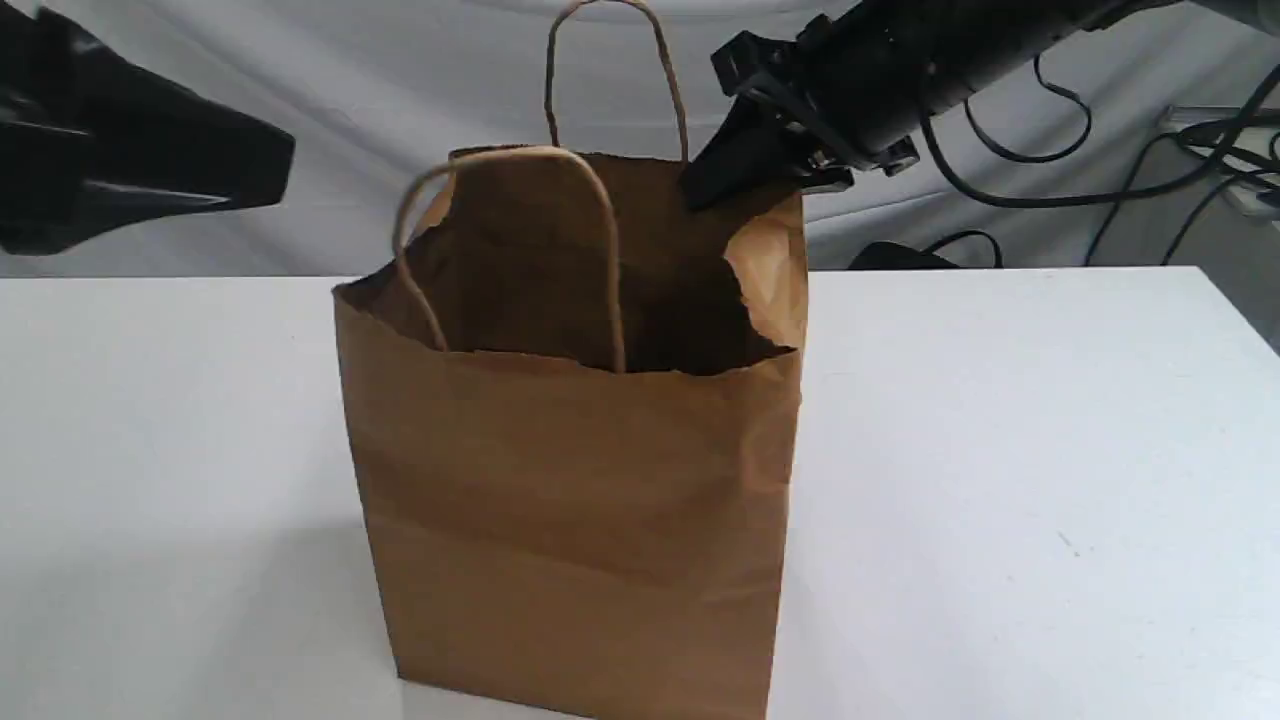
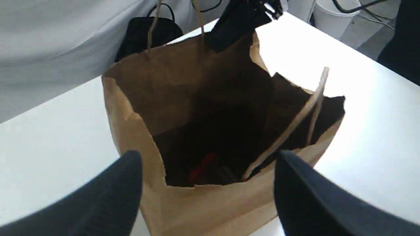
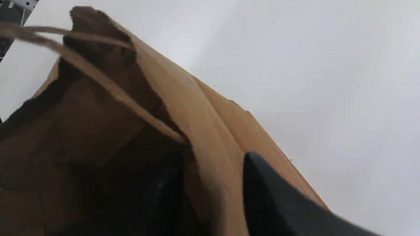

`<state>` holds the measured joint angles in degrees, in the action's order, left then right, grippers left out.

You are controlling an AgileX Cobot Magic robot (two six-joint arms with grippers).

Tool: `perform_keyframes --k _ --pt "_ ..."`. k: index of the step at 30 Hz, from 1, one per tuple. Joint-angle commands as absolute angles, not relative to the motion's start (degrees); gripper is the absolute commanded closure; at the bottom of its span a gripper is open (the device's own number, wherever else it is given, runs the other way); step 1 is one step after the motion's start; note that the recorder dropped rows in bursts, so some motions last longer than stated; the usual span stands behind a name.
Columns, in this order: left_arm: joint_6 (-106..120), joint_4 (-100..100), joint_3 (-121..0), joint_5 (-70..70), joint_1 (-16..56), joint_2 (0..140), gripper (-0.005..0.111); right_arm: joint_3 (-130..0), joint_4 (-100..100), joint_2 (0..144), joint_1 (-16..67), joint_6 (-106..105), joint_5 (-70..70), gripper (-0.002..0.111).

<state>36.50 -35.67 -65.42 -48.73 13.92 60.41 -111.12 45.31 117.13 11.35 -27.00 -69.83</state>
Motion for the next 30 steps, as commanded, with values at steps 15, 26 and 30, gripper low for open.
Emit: perform_keyframes --k 15,26,30 --pt "28.89 -30.03 -65.06 -48.4 14.25 49.16 0.047 -111.43 39.18 111.66 11.18 -27.82 -69.96 0.057" --pt "26.86 -27.42 -64.38 -57.08 14.25 47.94 0.058 -111.43 31.66 101.88 11.18 -25.52 -69.96 0.063" --pt "26.98 -26.48 -62.46 -60.03 14.25 46.76 0.083 -111.43 31.65 98.5 11.18 -25.52 -69.96 0.087"
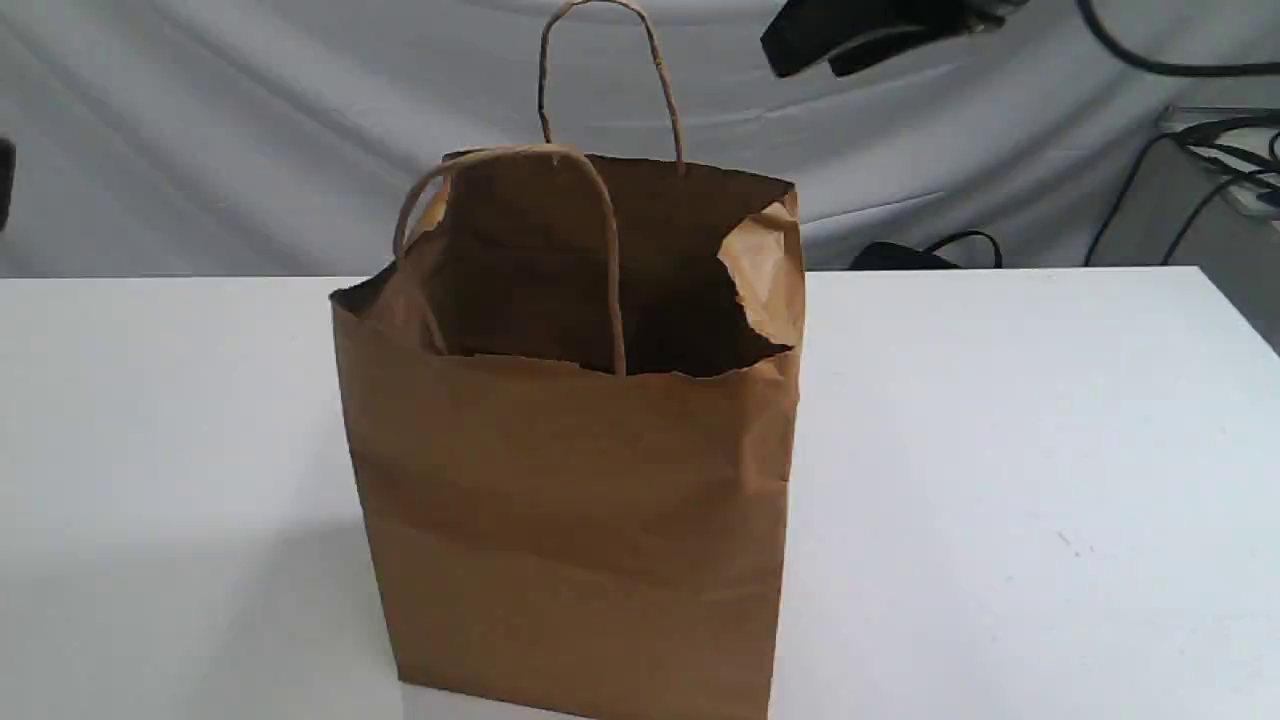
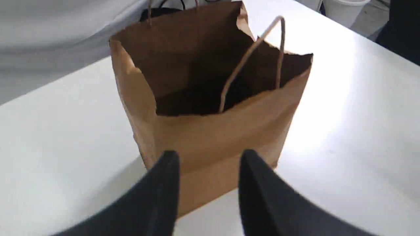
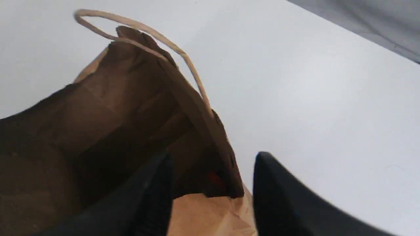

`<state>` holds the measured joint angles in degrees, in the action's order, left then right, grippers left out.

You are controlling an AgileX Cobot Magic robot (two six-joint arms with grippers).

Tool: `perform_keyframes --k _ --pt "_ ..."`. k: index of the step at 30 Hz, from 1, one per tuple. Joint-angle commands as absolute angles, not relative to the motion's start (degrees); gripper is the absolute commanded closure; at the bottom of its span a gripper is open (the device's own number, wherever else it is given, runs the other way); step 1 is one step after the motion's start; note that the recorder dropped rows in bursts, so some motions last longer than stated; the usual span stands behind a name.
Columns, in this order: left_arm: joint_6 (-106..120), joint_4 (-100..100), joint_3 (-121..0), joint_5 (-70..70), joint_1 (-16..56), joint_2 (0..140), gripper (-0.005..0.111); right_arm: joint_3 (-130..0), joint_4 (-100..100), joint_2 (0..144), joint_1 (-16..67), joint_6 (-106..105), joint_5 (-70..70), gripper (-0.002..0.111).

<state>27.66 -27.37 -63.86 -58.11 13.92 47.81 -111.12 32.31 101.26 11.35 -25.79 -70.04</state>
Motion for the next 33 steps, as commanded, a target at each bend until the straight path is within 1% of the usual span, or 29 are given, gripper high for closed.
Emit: perform_keyframes --k 1,2,3,4,7,12,19,24,28,33 --pt "26.98 -26.38 -61.66 -60.42 14.25 46.43 0.09 -111.43 31.65 97.72 11.18 -25.52 -69.96 0.093" --pt "26.98 -26.38 -60.81 -60.42 14.25 45.92 0.096 -111.43 31.65 97.01 11.18 -25.52 -69.96 0.098" --pt "27.33 -26.38 -59.87 -60.14 14.25 45.05 0.104 -111.43 31.51 96.34 11.18 -25.52 -69.96 0.103" --pt "27.55 -26.38 -58.84 -59.54 14.25 44.39 0.107 -111.43 31.51 95.48 11.18 -25.52 -69.96 0.108" --pt "27.55 -26.38 -55.67 -56.17 14.25 40.88 0.107 -111.43 31.22 92.69 11.18 -25.73 -69.96 0.108" --pt "27.41 -26.38 -49.33 -44.85 14.25 30.93 0.107 -110.19 28.67 87.13 11.18 -26.67 -69.72 0.108" --pt "26.79 -26.35 -40.58 -29.34 14.25 14.36 0.107 -102.83 25.93 77.65 11.18 -29.75 -59.86 0.108" --pt "26.91 -22.85 -34.37 -23.72 14.25 6.79 0.107 -92.08 25.93 69.59 11.18 -33.1 -49.67 0.108" --pt "26.91 -22.1 -29.66 -23.59 14.25 3.48 0.107 -80.39 25.89 61.91 11.18 -35.49 -40.16 0.108" --pt "26.1 -22.1 -24.13 -22.31 14.25 0.04 0.107 -66.17 25.89 53.15 11.3 -39.06 -31.75 0.108"
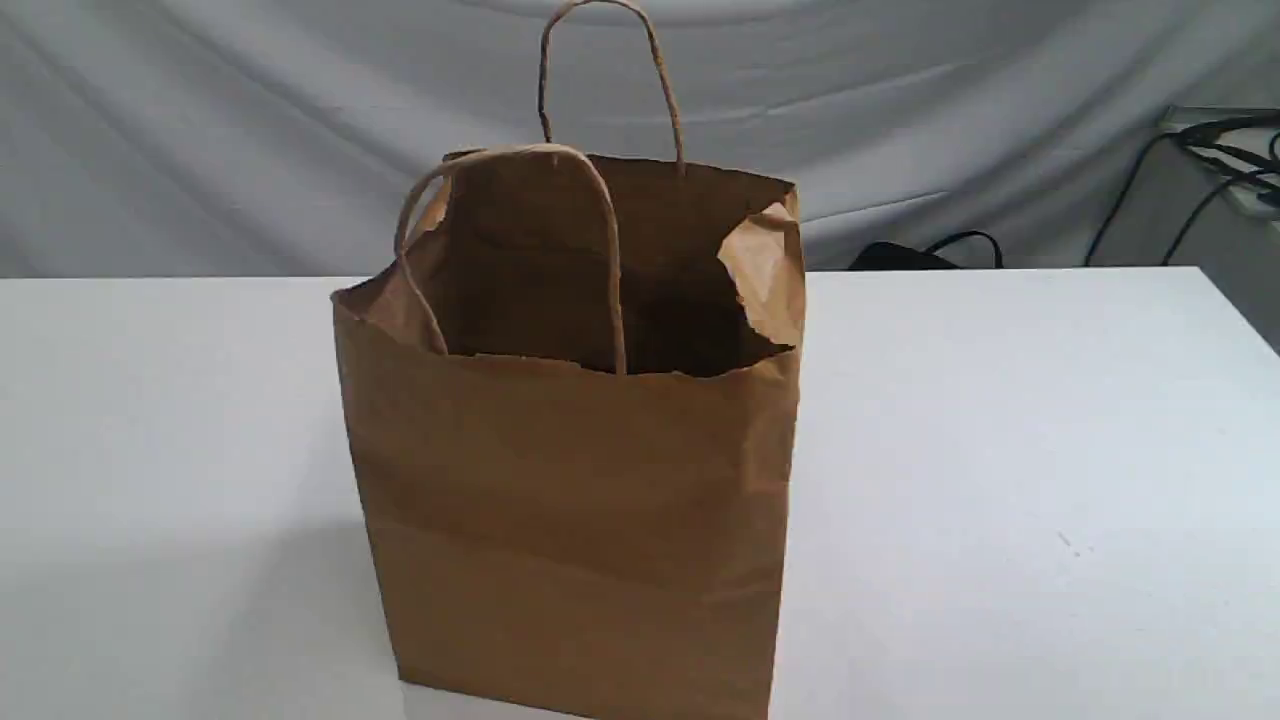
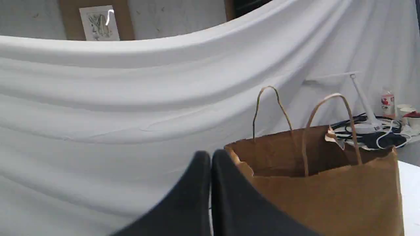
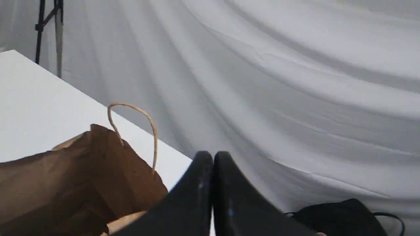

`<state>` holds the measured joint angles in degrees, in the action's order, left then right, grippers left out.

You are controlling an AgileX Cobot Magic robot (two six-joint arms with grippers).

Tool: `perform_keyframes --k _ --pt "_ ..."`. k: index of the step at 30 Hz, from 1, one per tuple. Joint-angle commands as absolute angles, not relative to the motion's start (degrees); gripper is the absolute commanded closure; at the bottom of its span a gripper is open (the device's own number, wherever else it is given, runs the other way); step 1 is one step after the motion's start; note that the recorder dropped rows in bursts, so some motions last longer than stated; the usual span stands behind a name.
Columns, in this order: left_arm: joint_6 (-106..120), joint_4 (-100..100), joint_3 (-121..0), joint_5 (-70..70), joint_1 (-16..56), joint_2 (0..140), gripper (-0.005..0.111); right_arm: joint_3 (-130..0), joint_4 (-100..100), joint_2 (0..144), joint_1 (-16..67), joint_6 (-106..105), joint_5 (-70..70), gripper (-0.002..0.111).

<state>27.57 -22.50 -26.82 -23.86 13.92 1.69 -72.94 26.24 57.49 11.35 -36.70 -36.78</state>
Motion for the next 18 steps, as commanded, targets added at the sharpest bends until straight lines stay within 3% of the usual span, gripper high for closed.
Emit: perform_keyframes --k 1,9,18 --pt "25.46 -22.1 -23.18 -22.02 14.25 0.0 0.107 -63.33 25.89 50.79 11.3 -39.06 -30.36 0.108" --pt "25.34 -23.32 -21.25 -22.54 14.25 0.0 0.107 -48.24 25.89 39.93 11.3 -39.06 -26.8 0.108" --pt "25.56 -32.35 -21.25 -27.88 14.25 0.0 0.107 -45.42 27.09 36.96 11.3 -39.06 -27.05 0.108"
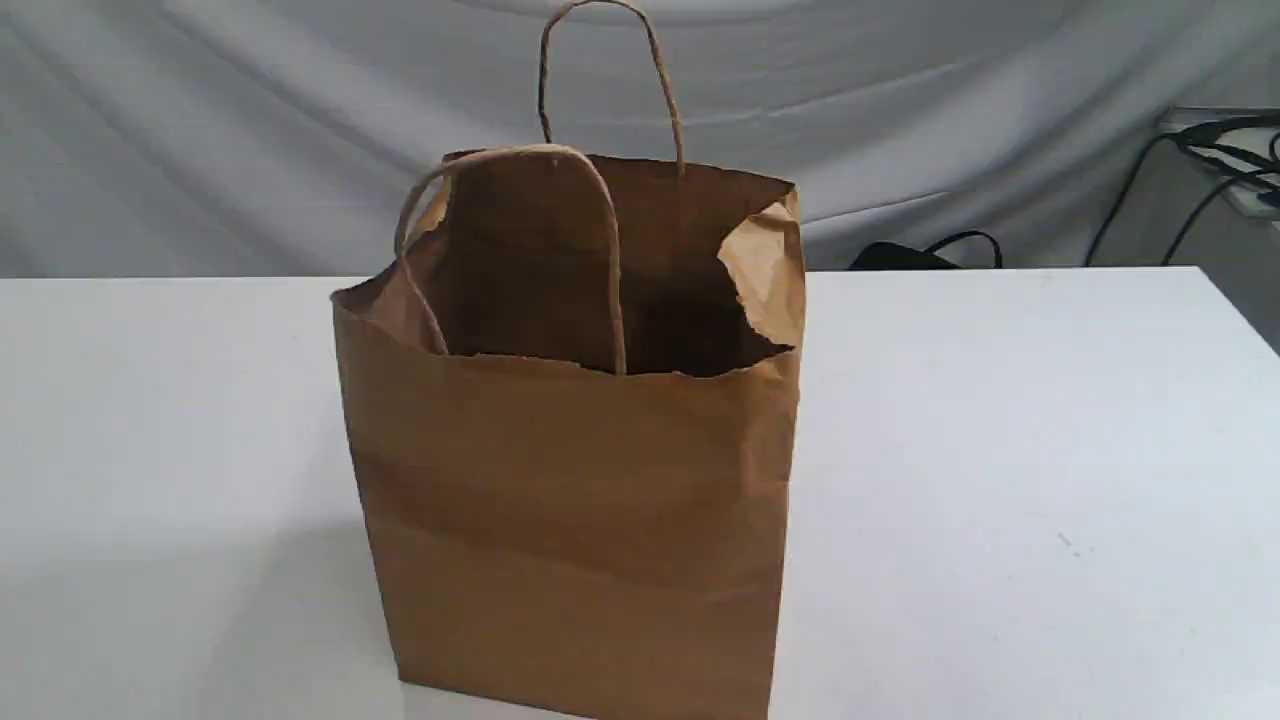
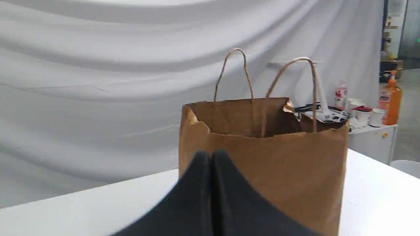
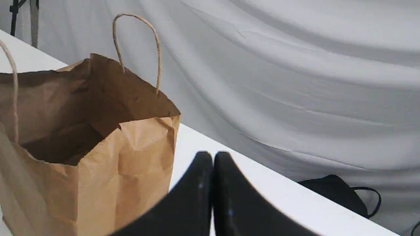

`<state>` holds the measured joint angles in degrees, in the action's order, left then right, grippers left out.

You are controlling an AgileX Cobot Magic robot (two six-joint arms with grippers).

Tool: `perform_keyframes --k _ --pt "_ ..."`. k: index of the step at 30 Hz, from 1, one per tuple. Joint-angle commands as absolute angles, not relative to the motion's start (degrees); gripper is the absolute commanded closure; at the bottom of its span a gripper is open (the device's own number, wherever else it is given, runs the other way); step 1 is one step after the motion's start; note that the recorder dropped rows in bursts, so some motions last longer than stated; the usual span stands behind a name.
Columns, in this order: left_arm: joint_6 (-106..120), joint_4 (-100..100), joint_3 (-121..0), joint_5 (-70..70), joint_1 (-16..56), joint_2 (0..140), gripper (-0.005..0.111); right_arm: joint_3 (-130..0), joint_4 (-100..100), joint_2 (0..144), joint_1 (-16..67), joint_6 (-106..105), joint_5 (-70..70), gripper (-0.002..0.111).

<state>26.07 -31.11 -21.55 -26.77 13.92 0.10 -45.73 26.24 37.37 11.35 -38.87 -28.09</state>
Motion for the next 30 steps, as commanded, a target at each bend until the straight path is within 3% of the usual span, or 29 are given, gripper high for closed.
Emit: perform_keyframes --k 1,26,30 --pt "25.56 -31.87 -21.25 -27.88 14.25 0.0 0.107 -45.42 27.38 36.96 11.3 -38.94 -27.19 0.108" --pt "25.56 -31.59 -21.25 -27.88 14.25 0.0 0.107 -45.42 27.76 36.96 11.3 -38.1 -26.93 0.108" --pt "25.56 -31.59 -21.25 -27.88 14.25 0.0 0.107 -41.69 34.97 35.92 10.85 -37.52 -20.07 0.108"
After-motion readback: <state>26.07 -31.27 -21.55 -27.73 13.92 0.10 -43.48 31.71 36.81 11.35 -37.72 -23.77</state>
